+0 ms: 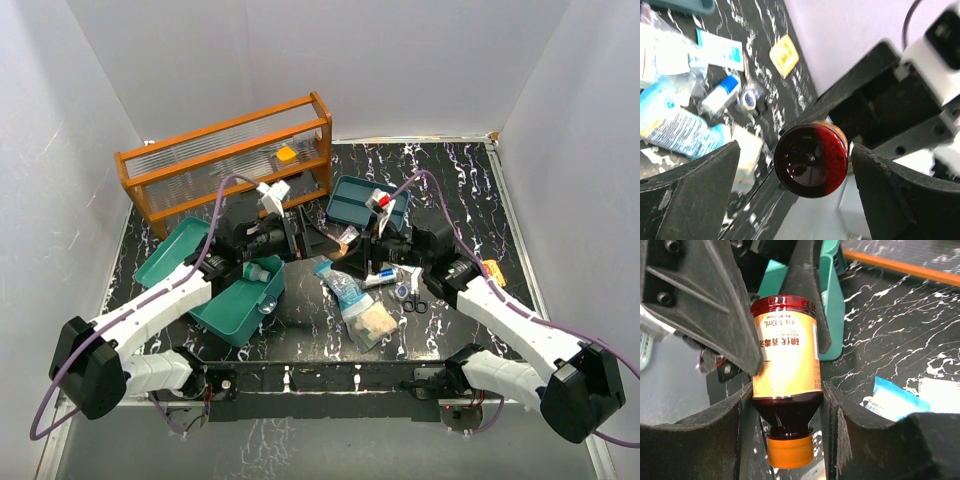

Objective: Organize the medicine kit

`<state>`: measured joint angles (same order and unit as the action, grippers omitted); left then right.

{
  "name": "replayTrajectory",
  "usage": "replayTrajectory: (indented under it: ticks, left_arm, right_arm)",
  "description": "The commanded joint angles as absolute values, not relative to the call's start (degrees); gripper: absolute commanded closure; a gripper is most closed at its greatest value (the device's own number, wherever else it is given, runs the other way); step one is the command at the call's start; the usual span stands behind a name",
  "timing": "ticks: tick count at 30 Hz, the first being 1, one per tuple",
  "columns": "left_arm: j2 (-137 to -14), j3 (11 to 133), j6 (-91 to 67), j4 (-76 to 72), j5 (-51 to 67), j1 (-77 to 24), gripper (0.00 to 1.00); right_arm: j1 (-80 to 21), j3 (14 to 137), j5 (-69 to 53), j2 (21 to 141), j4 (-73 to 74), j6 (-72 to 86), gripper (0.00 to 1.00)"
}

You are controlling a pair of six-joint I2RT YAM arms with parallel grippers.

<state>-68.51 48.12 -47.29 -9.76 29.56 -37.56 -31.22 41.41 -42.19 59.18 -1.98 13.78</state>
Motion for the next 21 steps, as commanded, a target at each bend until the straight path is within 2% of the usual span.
replayTrajectory:
  ticks: [1, 5, 11, 17, 21]
  left_arm:
    - [-64.9, 46.9, -64.1, -17.7, 16.0, -37.1, 0.07]
    - [-66.6, 46.3, -68.6, -20.8, 15.3, -37.1, 0.09]
    - [-68.2, 48.4, -66.3, -19.4, 15.2, -37.0, 0.28]
    - [-66.4, 49.3, -63.1, -16.7, 14.3, -37.0, 0.37]
    - [-66.0, 50.8, -61.1, -13.2, 13.4, -37.0, 0.46]
  right_arm:
    - [-32.1, 40.3, -33.1, 57.8, -18.4, 20.8, 0.68]
    - [-32.8, 40.4, -29.5, 59.4, -22.0, 23.8, 0.68]
    - [-34.1, 41.5, -25.4, 63.2, -25.2, 30.3, 0.68]
    - [-34.5, 42.2, -25.4, 66.2, -27.7, 35.7, 0.68]
    - [-34.8, 42.7, -26.7, 67.5, -28.7, 36.6, 0.68]
